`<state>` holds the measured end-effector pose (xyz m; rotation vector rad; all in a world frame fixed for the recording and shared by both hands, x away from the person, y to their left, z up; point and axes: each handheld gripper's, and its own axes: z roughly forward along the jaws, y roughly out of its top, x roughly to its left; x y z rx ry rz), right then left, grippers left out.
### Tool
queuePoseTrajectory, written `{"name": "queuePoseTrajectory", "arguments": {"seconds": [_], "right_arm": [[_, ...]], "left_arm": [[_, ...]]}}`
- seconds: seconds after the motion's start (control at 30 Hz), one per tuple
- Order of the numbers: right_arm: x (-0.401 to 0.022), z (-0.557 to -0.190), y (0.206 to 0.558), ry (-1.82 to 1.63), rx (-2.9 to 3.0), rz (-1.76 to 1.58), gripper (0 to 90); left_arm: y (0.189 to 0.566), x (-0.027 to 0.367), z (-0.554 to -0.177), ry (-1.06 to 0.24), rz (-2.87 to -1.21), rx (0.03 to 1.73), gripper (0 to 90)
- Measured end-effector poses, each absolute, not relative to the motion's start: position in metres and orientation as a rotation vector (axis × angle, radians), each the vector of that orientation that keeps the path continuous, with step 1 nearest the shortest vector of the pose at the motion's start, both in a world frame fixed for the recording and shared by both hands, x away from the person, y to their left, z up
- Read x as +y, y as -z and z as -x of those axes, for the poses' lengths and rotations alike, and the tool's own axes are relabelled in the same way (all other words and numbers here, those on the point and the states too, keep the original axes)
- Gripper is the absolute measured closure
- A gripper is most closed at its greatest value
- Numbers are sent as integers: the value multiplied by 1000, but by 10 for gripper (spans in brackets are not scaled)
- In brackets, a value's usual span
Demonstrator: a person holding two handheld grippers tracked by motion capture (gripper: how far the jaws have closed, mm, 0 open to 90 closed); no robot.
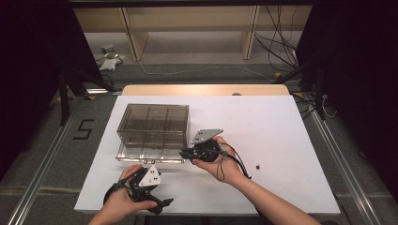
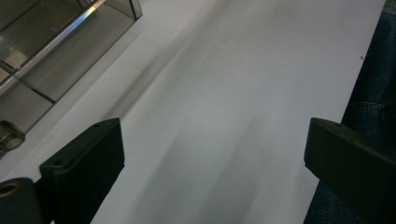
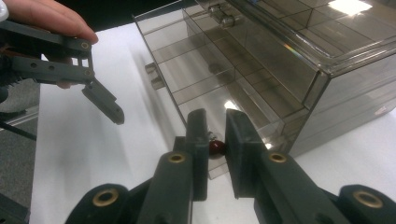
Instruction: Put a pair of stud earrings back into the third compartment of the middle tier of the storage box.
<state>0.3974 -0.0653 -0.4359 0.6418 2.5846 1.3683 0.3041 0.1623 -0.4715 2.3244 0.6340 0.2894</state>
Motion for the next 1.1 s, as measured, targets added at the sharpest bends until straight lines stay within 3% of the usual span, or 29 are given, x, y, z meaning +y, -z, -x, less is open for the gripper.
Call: {"name": "queuePoseTrajectory", "arguments": {"seconds": [1.1], "right_arm": [[-52,-405,440,-1351,2590,-635,803]], "left_arm": [[471,163,-304,-287,-2324,633,51]]}}
